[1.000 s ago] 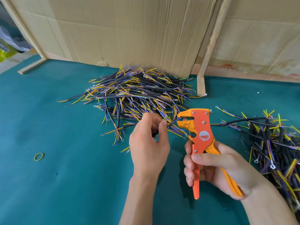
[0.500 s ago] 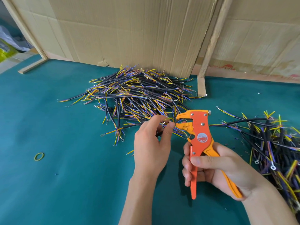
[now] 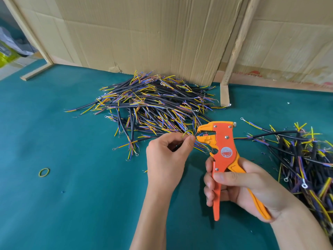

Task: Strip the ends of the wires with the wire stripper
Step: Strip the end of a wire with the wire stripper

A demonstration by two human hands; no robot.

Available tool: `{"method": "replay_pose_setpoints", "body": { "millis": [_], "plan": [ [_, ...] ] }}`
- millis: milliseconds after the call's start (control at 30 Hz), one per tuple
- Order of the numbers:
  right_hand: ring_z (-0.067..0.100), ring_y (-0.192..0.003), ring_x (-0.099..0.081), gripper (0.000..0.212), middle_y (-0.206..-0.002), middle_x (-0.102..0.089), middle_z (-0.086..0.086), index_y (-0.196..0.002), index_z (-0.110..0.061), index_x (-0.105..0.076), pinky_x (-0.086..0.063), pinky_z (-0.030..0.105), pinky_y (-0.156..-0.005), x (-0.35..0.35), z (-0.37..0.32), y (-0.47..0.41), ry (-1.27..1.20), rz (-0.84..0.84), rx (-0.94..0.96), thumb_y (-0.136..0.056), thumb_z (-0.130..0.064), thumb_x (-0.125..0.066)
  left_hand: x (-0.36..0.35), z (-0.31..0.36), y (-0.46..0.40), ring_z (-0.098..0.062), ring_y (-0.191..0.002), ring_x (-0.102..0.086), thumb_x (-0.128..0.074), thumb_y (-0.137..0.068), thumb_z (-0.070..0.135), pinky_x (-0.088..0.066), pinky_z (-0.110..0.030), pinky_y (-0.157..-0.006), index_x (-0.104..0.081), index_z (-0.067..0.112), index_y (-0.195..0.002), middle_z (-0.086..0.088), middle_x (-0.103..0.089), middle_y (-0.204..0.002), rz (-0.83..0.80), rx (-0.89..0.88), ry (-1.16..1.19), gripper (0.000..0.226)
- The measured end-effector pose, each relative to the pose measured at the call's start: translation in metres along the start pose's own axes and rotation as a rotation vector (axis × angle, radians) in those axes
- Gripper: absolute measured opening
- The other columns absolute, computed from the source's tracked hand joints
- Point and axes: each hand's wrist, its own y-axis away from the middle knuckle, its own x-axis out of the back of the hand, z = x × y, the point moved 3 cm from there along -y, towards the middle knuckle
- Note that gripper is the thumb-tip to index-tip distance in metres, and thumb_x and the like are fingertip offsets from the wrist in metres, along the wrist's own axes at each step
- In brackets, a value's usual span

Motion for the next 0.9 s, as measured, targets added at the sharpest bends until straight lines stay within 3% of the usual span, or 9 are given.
{"method": "replay_pose_setpoints", "body": {
  "millis": [200,467,900],
  "plan": [
    [0.04,-0.072,-0.059,0.036,-0.084,-0.057,0.026,-0.104,-0.002,-0.067,-0.056,0.052,-0.068,0.0004,0.0004,-0.0004,-0.013,0.002,-0.001,-0.072,-0.01,-0.082,0.0006,0.0019,-0.0014,0.002,-0.059,-0.055,-0.077,-0.089,0.019,-0.041,-0.013,-0.062,-0.075,0.026,-0.073,0.015,-0.067,-0.069,0.001,-0.027,-0.019,0.017],
    [0.038,-0.068,-0.059,0.029,-0.079,-0.056,0.023,-0.098,-0.006,-0.068,-0.055,0.048,-0.065,-0.0001,0.0,-0.0006,0.006,0.004,0.003,-0.073,-0.01,-0.082,-0.0007,0.0058,-0.0013,0.002,-0.056,-0.05,-0.073,-0.092,0.013,-0.037,-0.011,-0.059,-0.074,0.014,-0.079,0.015,-0.061,-0.066,-0.044,-0.034,0.009,0.013],
    [0.036,-0.065,-0.057,0.023,-0.077,-0.055,0.021,-0.096,-0.007,-0.066,-0.055,0.047,-0.064,0.0018,-0.0007,0.0009,-0.004,-0.05,-0.003,-0.078,-0.012,-0.079,-0.001,0.0054,-0.0013,-0.003,-0.058,-0.041,-0.066,-0.097,0.014,-0.034,-0.018,-0.059,-0.07,0.014,-0.085,0.013,-0.055,-0.068,-0.091,-0.052,0.017,0.013]
  ]
}}
